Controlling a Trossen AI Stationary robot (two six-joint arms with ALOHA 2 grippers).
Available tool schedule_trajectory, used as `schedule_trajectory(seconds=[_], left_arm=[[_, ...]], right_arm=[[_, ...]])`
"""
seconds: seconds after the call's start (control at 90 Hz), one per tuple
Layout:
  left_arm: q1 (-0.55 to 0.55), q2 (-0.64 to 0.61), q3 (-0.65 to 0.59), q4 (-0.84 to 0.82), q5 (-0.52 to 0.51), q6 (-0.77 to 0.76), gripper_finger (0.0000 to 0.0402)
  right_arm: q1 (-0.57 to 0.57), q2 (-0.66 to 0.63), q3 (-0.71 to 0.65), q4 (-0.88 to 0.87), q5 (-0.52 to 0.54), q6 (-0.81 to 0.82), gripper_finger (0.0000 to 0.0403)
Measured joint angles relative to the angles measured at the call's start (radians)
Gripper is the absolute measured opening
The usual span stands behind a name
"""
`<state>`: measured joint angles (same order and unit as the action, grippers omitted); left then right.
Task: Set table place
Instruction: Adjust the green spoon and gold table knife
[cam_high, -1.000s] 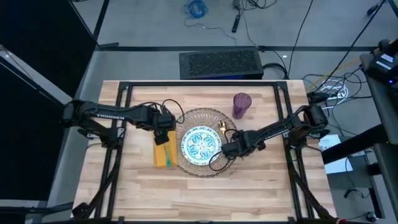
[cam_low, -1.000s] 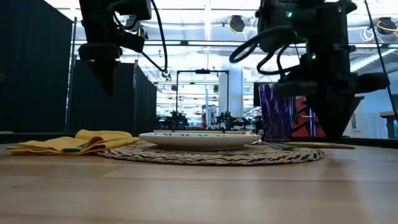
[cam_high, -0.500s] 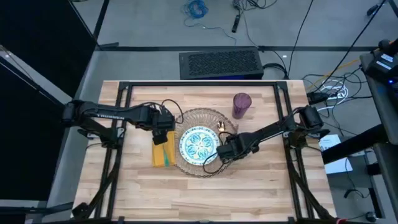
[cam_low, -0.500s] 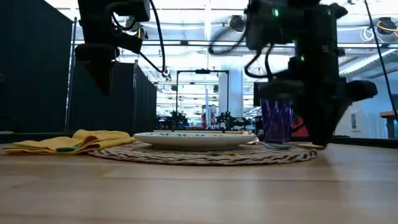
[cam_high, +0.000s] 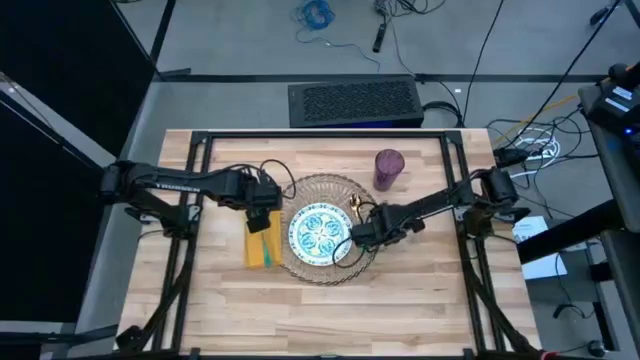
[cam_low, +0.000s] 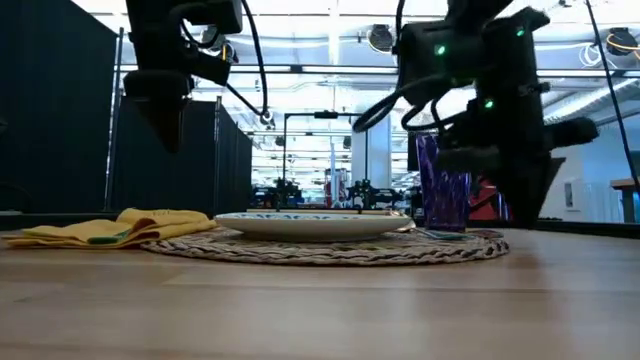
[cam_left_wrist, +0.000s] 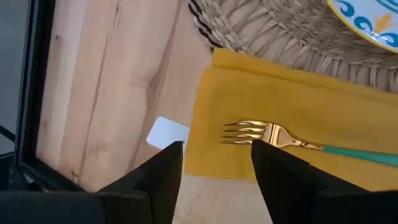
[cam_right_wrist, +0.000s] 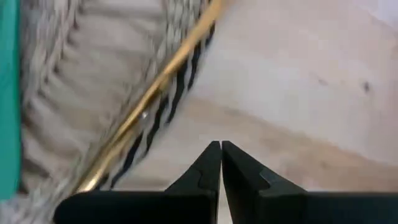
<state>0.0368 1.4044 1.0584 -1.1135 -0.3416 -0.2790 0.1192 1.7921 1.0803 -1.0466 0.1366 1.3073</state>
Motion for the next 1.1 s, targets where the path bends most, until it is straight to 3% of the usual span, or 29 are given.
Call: schedule_trajectory(seconds=[0.289, 0.8, 1.1], left_arm=[[0.000, 0.000, 0.000, 0.003, 0.001, -0.001, 0.0178], [0.000, 0.000, 0.000, 0.002, 0.002, -0.003, 0.0178], [0.000, 0.000, 0.000, 0.005, 0.001, -0.003, 0.0178]], right_arm=[[-0.127, 0.004, -0.005, 0.046, 0.052, -0.146, 0.0000], [-0.114, 0.004, -0.005, 0.157, 0.047, -0.221, 0.0000], [-0.111, 0.004, -0.005, 0.127, 0.068, -0.241, 0.0000]])
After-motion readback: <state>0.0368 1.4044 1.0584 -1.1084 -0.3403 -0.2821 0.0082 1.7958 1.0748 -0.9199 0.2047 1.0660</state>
